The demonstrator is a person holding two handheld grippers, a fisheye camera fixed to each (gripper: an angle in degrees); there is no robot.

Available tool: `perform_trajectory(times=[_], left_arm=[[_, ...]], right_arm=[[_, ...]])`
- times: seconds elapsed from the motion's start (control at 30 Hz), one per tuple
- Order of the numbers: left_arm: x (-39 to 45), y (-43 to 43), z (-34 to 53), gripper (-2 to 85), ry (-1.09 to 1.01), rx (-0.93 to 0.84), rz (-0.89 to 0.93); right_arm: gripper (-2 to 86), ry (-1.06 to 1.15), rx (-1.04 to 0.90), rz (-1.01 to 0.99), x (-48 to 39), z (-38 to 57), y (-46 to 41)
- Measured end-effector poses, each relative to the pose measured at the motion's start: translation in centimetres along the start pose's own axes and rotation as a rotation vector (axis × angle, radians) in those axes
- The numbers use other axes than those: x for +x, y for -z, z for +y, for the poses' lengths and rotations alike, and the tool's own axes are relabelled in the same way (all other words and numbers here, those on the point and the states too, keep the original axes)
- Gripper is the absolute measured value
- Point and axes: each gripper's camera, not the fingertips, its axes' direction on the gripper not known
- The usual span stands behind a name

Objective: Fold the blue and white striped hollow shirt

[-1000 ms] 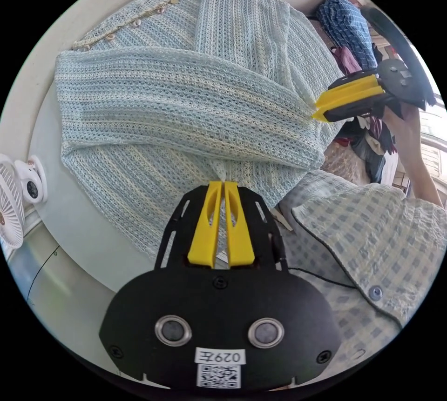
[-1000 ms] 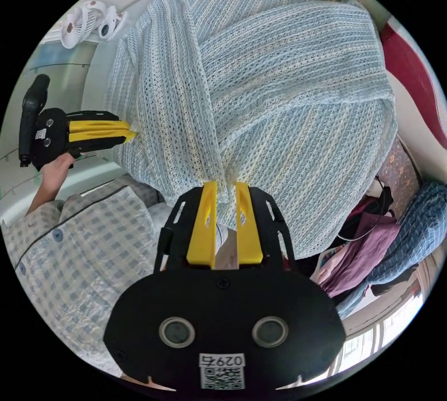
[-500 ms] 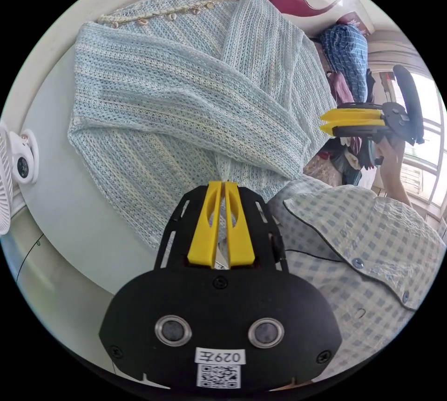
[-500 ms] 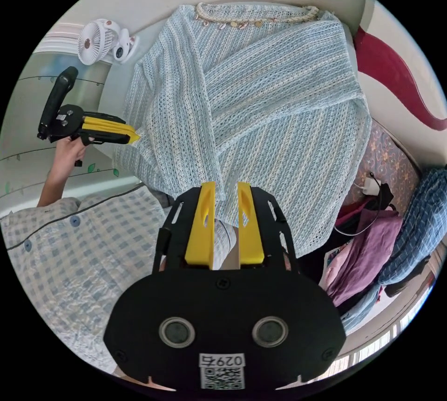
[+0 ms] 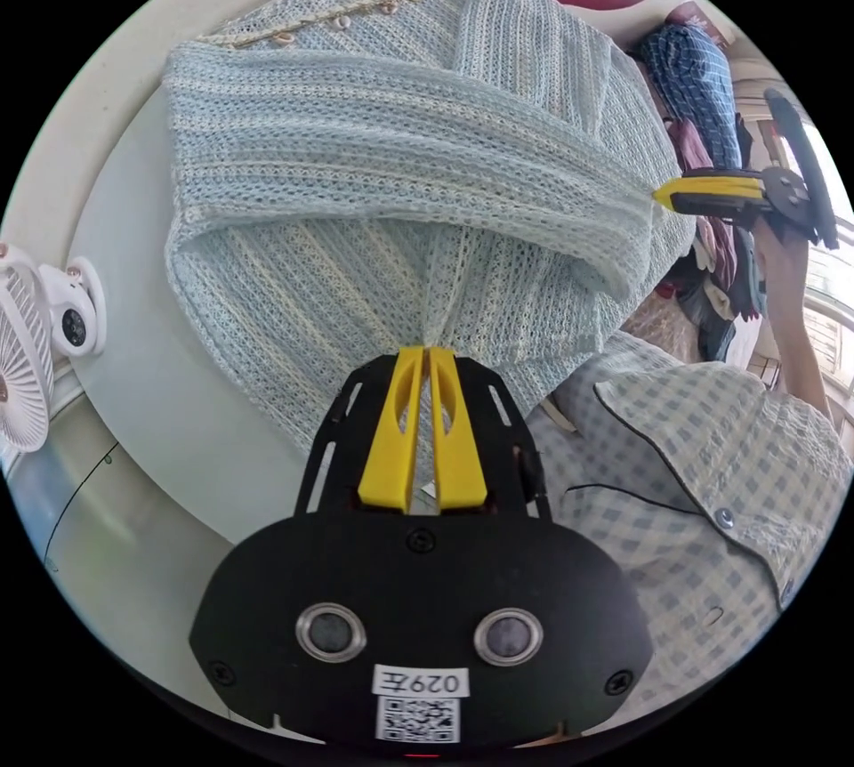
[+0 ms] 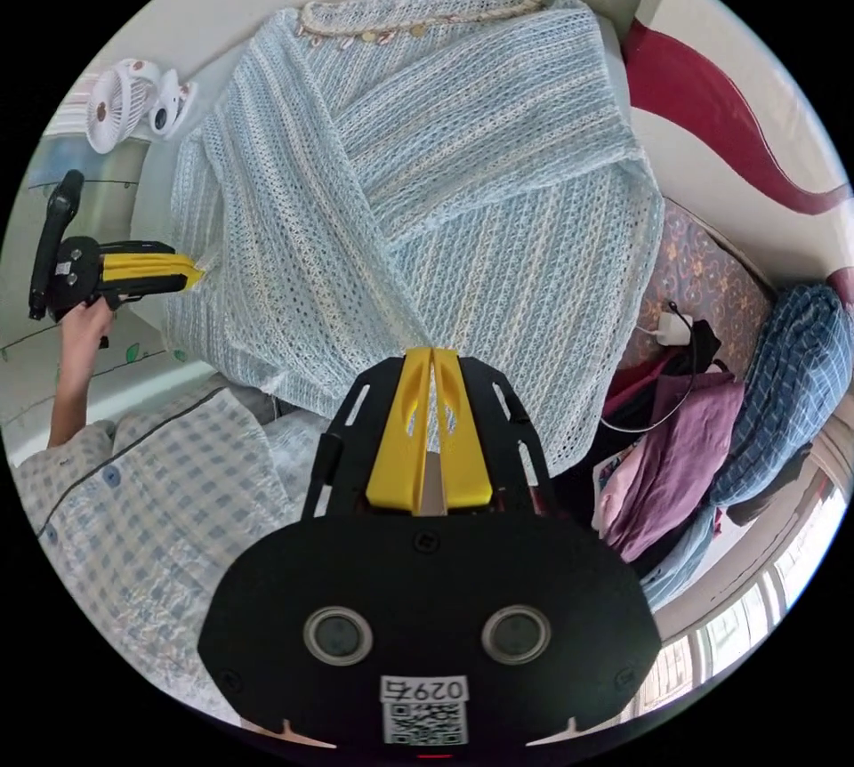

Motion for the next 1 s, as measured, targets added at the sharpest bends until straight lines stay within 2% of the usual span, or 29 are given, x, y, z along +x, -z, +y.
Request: perform_trajectory(times=[0.13,0.23,0.3,0.43,0.57,0.67,0.83,1.0], left_arm=[[-0.4,0.7,0.3,2.6,0.02,-0.038,-0.044],[-0.2,2.8,1.9,8.0,0.061,0.025,-0.112],[0.1,4.3,3.0,10.7,0.066,0.082,-0.075],[2.2,5.5,3.8,13.1,-0.066,0.161,0.154],[4.7,4.1,2.1,13.2,-0.177,0.16,0.359],[6.3,3.1,0.9,12.8,-0.2,0.117,0.391],[8.1,4.6,0.8,11.3,-0.204,0.177,0.328],[8.8,7.4,2.1,3.1,-0.23,0.246,0.39]], right_arm=[[-0.2,0.015,0.005,-0.039,0.3,-0.1,0.9],[-0.2,0.032,0.055,-0.003,-0.8,1.1,2.2],[-0.3,0.066,0.056,0.039,-1.9,1.5,2.6],[-0.4,0.131,0.064,0.139,-4.0,1.7,3.4],[-0.4,0.164,0.083,0.135,-4.7,1.7,3.9],[-0.5,0.173,0.072,0.105,-4.5,1.6,3.8],[-0.5,0.185,0.069,0.094,-4.2,1.7,3.7],[-0.4,0.194,0.063,0.097,-3.7,1.9,3.8]])
